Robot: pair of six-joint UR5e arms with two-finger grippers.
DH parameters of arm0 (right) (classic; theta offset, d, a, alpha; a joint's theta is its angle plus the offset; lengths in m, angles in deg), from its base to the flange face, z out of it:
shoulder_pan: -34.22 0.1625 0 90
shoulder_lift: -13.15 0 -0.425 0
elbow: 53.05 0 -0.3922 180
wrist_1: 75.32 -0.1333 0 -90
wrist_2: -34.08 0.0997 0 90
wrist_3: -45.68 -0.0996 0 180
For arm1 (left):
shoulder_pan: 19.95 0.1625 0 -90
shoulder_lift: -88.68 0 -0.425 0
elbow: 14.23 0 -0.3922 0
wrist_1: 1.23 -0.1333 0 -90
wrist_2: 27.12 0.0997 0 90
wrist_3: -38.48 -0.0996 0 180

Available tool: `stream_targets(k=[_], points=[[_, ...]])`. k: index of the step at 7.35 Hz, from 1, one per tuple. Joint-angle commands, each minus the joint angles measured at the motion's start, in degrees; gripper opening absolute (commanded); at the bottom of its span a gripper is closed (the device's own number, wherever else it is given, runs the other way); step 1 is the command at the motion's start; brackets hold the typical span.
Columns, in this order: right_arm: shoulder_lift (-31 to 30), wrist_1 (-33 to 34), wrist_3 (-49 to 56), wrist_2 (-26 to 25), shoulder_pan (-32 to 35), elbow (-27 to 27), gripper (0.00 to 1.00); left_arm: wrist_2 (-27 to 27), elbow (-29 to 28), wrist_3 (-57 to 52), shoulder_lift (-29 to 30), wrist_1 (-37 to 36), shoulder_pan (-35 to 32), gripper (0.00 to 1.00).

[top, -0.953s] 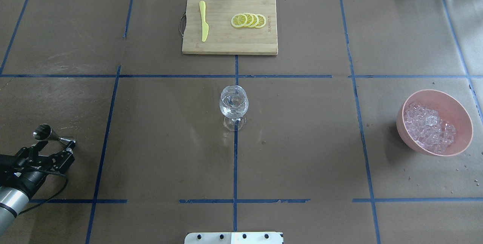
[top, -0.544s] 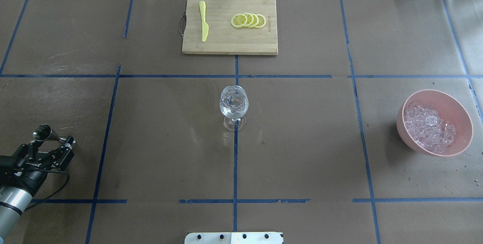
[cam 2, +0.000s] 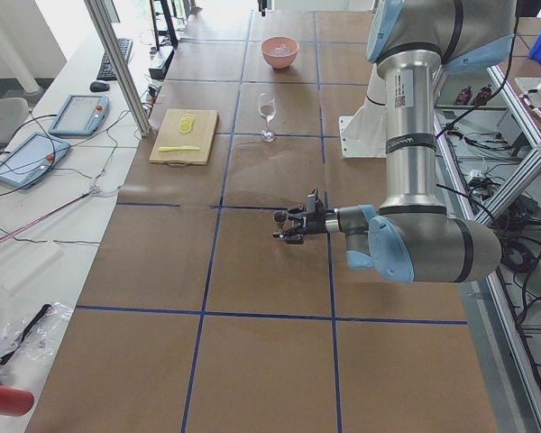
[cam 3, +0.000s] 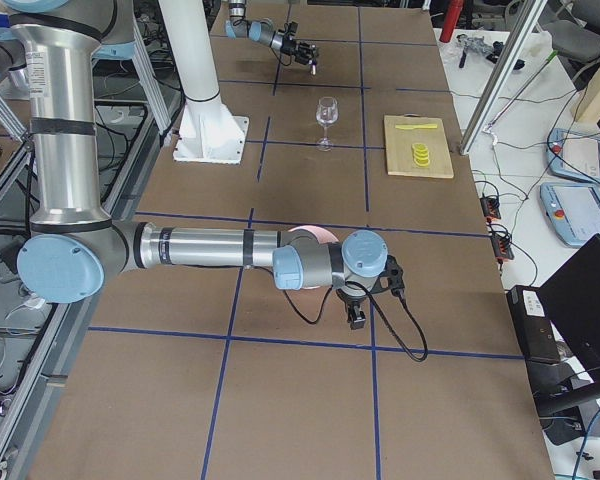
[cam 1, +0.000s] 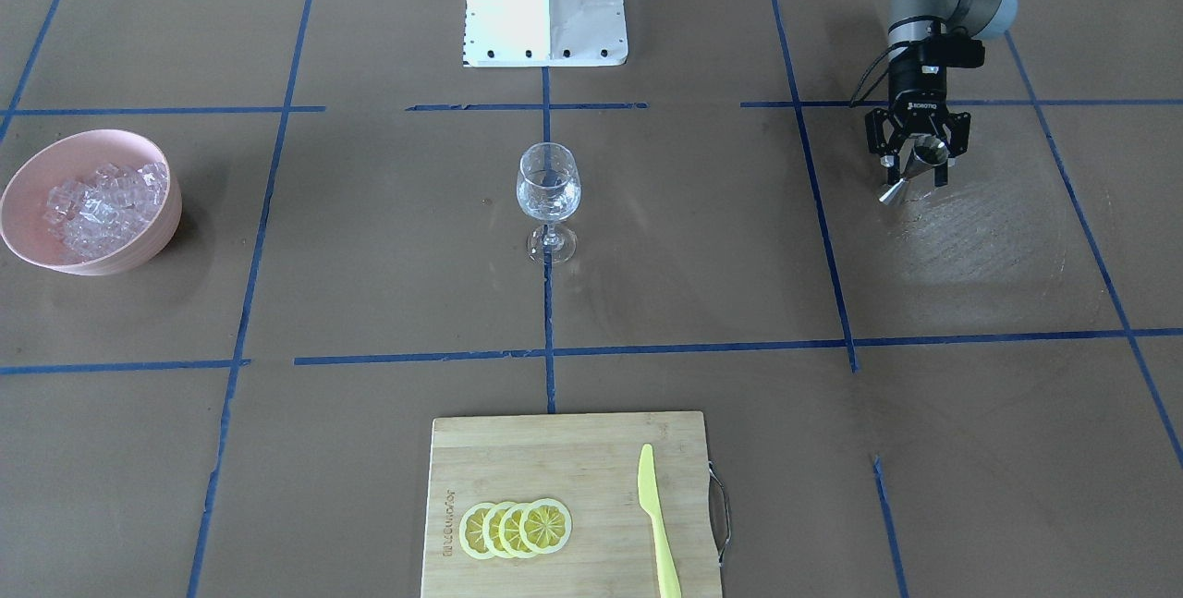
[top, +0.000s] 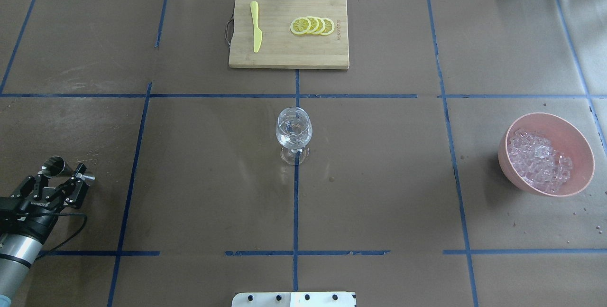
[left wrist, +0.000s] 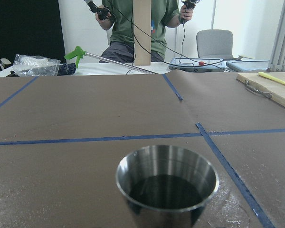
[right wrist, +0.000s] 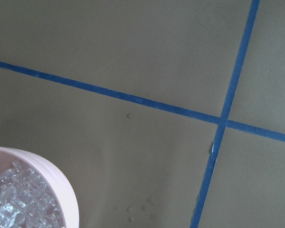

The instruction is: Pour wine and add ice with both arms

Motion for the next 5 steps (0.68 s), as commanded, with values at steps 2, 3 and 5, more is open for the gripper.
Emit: stream_targets(k=[2, 3, 5], points=[[-0.07, 0.00, 0.00, 0.05, 0.00, -0.07, 1.00, 0.67, -0.31, -0.18, 0.07, 0.00, 0.00, 0.70], [-0.07, 0.00, 0.00, 0.05, 0.00, -0.24, 1.00, 0.58, -0.66, -0.18, 0.16, 0.00, 0.09, 0.69], [-0.07, 0.00, 0.00, -0.03, 0.00, -0.42, 1.00, 0.50, -1.19, -0.09, 0.95, 0.00, 0.26, 0.66]])
